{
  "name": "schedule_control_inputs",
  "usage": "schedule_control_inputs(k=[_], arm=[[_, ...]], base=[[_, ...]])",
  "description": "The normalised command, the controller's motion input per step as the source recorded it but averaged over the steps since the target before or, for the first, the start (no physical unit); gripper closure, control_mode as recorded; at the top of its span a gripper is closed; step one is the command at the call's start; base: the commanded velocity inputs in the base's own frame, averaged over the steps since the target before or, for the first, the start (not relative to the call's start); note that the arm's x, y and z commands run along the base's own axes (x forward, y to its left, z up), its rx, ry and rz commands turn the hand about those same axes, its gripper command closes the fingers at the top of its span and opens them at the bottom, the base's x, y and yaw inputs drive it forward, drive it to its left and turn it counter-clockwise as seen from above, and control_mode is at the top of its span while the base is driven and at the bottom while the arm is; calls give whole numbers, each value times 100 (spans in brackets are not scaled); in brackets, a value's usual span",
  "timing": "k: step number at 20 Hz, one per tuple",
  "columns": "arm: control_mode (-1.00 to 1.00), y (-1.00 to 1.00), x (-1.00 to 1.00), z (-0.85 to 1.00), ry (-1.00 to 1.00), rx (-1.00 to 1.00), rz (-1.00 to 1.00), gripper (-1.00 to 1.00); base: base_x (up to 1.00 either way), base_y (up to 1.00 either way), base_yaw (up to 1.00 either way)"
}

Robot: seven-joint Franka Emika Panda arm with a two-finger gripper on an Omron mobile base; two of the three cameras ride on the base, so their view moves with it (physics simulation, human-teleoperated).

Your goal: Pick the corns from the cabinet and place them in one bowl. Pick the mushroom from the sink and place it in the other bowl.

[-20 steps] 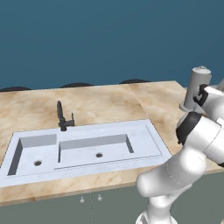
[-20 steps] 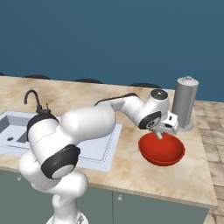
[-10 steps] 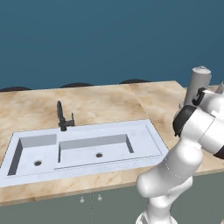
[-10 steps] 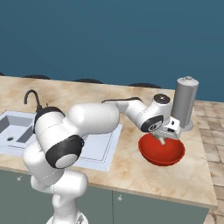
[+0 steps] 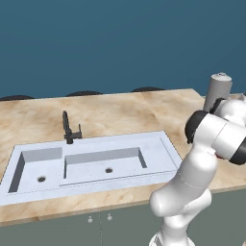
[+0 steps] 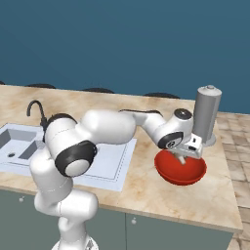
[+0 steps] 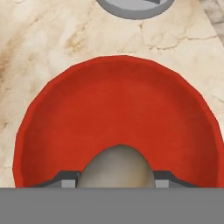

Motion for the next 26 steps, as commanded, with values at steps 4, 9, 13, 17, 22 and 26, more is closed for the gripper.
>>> schedule_control_inputs(k=[4, 9, 13, 17, 22, 26], arm=[[-100, -9, 0, -19, 0, 1, 0, 100], [-100, -5, 3, -19, 3, 0, 0, 100], [-100, -1, 5, -17, 3, 0, 0, 100], [-100, -1, 4, -17, 2, 1, 0, 100], [-100, -1, 1, -19, 3, 2, 0, 100], [-100, -1, 3, -18, 2, 2, 0, 100]], base=[[0, 0, 0], [0, 0, 0], [0, 0, 0], [0, 0, 0], [0, 0, 0], [0, 0, 0]])
